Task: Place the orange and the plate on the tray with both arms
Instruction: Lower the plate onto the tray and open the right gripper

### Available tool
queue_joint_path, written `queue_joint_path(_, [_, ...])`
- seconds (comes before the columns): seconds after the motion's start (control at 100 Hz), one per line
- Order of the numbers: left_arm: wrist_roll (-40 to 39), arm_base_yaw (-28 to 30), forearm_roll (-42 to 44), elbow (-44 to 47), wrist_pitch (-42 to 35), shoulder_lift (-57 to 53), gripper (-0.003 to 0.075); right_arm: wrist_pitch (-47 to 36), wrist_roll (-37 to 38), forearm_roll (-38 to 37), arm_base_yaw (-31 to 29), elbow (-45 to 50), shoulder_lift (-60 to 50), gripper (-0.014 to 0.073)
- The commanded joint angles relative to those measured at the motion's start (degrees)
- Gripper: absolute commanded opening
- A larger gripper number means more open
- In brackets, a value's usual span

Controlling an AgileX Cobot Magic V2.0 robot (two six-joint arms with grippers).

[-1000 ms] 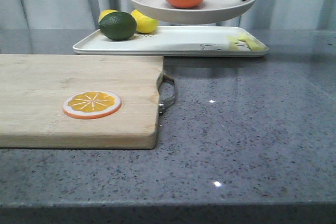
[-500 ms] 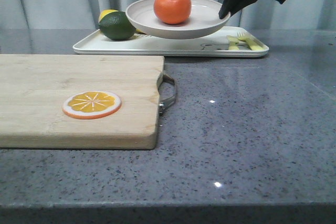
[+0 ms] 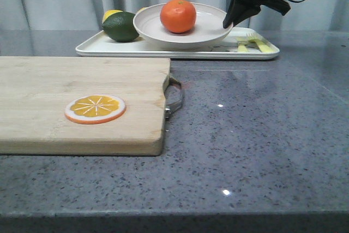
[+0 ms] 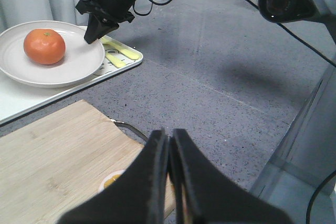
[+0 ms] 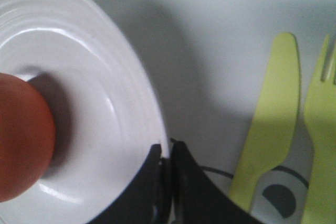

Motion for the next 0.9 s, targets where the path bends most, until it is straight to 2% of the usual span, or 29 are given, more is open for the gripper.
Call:
queue_joint_path(0.0, [0.1,0.0,-0.8,-1.5,-4.2,0.3,-0.002,-3.4,0.3,1.9,-0.1,-2.1,-3.2,-0.0058])
queue_joint_path(0.25, [0.1,0.0,-0.8,-1.5,-4.2,0.3,-0.002,-4.0,0.3,1.3,-0.1,-2.1,-2.2,-0.0054])
queue_joint_path(0.34, [0.1,0.0,-0.8,-1.5,-4.2,0.3,-0.002,-4.2,0.3,1.1,-0.1,-2.1,-2.2,-0.0021])
queue_joint_path(0.41, [0.1,0.0,-0.8,-1.5,-4.2,0.3,-0.002,-4.2,0.0,1.1,-0.1,-2.1,-2.2,0.0066])
queue_joint_path(0.52, [0.1,0.0,-0.8,-1.5,-4.2,0.3,-0.002,-5.1,-0.1,1.1,-0.1,-2.1,-2.4,0.031])
queue_joint_path(0.58, [0.1,0.0,-0.8,-1.5,-4.2,0.3,-0.002,-5.6,-0.1,1.1,-0.1,-2.1,-2.7,0.0403])
queue_joint_path(0.63, [0.1,0.0,-0.8,-1.5,-4.2,0.3,-0.002,-5.7,-0.1,1.1,-0.1,-2.1,-3.2,0.0444])
queue_joint_path(0.75, [0.1,0.0,-0.8,-1.5,-4.2,0.3,-0.002,-5.1,-0.1,-1.0,-0.1,-2.1,-4.9,0.0439])
queue_joint_path(0.89, [0.1,0.0,-0.8,-1.5,-4.2,0.3,-0.002,-1.6,-1.7,-5.7,-0.1,-2.1,-8.2,0.0372])
